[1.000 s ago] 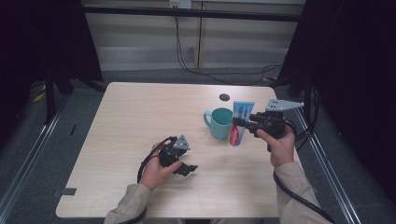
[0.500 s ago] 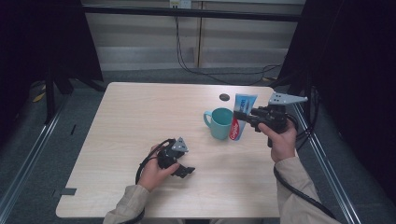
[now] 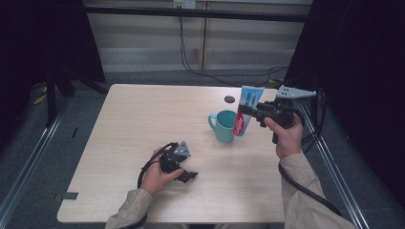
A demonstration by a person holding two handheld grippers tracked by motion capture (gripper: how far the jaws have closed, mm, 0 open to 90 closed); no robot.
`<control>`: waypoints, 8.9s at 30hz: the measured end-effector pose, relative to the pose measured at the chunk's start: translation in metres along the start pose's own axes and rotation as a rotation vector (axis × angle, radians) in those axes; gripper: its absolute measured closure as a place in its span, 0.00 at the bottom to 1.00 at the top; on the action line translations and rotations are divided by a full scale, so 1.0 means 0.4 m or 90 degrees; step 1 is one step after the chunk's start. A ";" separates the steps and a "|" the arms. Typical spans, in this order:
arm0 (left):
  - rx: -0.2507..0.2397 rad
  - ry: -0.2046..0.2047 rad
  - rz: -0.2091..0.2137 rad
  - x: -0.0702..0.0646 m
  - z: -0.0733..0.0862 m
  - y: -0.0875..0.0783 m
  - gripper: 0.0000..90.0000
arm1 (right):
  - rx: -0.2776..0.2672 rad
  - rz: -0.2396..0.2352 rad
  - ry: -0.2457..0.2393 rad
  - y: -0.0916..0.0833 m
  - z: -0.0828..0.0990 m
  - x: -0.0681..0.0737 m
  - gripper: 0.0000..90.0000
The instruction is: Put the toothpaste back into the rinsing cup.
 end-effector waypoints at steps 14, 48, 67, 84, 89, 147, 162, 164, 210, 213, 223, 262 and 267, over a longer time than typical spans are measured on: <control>-0.041 -0.002 0.001 -0.001 0.006 0.002 0.14 | -0.018 0.015 0.003 0.013 -0.045 -0.020 0.79; -0.046 0.000 0.001 -0.005 0.005 0.005 0.11 | -0.041 0.072 0.009 0.067 -0.072 -0.094 0.79; -0.046 0.000 0.000 -0.004 0.005 0.005 0.11 | -0.038 0.091 0.012 0.093 -0.042 -0.122 0.79; -0.046 0.001 0.000 -0.004 0.005 0.006 0.11 | -0.032 0.090 0.028 0.129 0.022 -0.126 0.79; -0.047 0.001 0.000 -0.004 0.005 0.006 0.11 | -0.029 0.089 0.027 0.141 0.035 -0.124 0.79; -0.041 0.002 0.002 -0.005 0.007 0.005 0.11 | 0.013 0.105 0.037 0.194 0.169 -0.144 0.77; -0.040 0.003 0.002 -0.004 0.006 0.005 0.11 | 0.009 0.135 0.035 0.152 0.166 -0.168 0.71; -0.040 0.004 0.002 -0.004 0.007 0.005 0.11 | 0.012 0.142 0.036 0.144 0.165 -0.173 0.69; -0.039 0.004 0.002 -0.003 0.006 0.005 0.11 | 0.093 0.167 0.048 -0.003 0.231 -0.165 0.18; -0.041 0.004 0.002 -0.003 0.006 0.005 0.11 | 0.101 0.163 0.042 -0.009 0.237 -0.154 0.17; -0.040 0.004 0.002 -0.003 0.006 0.005 0.11 | 0.142 0.154 0.029 -0.016 0.281 -0.122 0.16; -0.042 0.000 -0.001 -0.005 0.006 0.006 0.11 | 0.289 0.126 -0.004 -0.041 0.498 -0.019 0.16; -0.043 0.000 -0.001 -0.004 0.005 0.006 0.11 | 0.315 0.130 -0.017 -0.035 0.530 -0.014 0.16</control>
Point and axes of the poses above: each handheld gripper's, and its own axes: y roughly forward along the jaws, z roughly out of its underside, x roughly to its left, the point moved 9 cm from there along y, roughly forward along the jaws, and after that the axes turned 2 degrees about -z, right-handed, at the moved point
